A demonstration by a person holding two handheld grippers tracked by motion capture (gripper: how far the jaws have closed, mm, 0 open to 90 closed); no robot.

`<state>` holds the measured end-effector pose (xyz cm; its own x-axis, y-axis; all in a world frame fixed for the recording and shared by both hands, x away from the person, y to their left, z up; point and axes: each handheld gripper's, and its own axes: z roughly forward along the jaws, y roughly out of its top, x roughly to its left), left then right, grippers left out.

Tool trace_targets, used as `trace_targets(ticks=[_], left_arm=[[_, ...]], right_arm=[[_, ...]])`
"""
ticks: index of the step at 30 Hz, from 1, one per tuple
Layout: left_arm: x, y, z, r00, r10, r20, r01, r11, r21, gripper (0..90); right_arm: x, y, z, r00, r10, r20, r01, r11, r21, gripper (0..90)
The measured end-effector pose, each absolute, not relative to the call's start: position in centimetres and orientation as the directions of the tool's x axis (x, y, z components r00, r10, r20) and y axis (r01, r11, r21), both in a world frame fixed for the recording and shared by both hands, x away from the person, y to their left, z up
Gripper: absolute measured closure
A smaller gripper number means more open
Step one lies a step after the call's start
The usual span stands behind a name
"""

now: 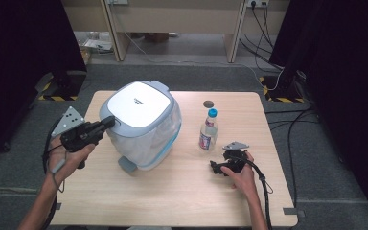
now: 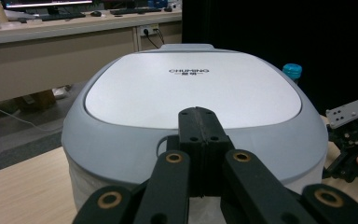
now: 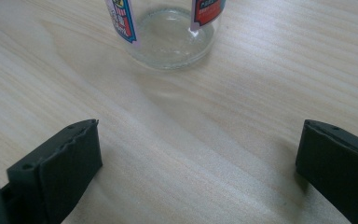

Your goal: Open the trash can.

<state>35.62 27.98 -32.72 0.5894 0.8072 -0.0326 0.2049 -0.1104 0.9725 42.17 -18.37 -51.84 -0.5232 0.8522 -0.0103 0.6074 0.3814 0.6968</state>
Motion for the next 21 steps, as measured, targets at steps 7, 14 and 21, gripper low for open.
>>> trace_targets(ticks=[7, 14, 21], left_arm=[[35.5, 27.8, -32.8, 0.585, 0.811, 0.009, 0.185, -0.144, 0.972, 89.5], [35.6, 27.8, -32.4, 0.578, 0.815, 0.027, 0.189, -0.166, 0.968, 84.8], [36.0, 28.0, -32.0, 0.579, 0.815, 0.010, 0.208, -0.160, 0.965, 79.5]], right_arm=[[42.2, -18.3, -51.8, -0.520, 0.854, -0.010, 0.609, 0.380, 0.696, 0.3], [42.1, -18.3, -51.8, -0.521, 0.854, -0.010, 0.609, 0.380, 0.696, 0.3], [42.2, -18.3, -51.8, -0.522, 0.853, -0.010, 0.609, 0.381, 0.696, 0.3]])
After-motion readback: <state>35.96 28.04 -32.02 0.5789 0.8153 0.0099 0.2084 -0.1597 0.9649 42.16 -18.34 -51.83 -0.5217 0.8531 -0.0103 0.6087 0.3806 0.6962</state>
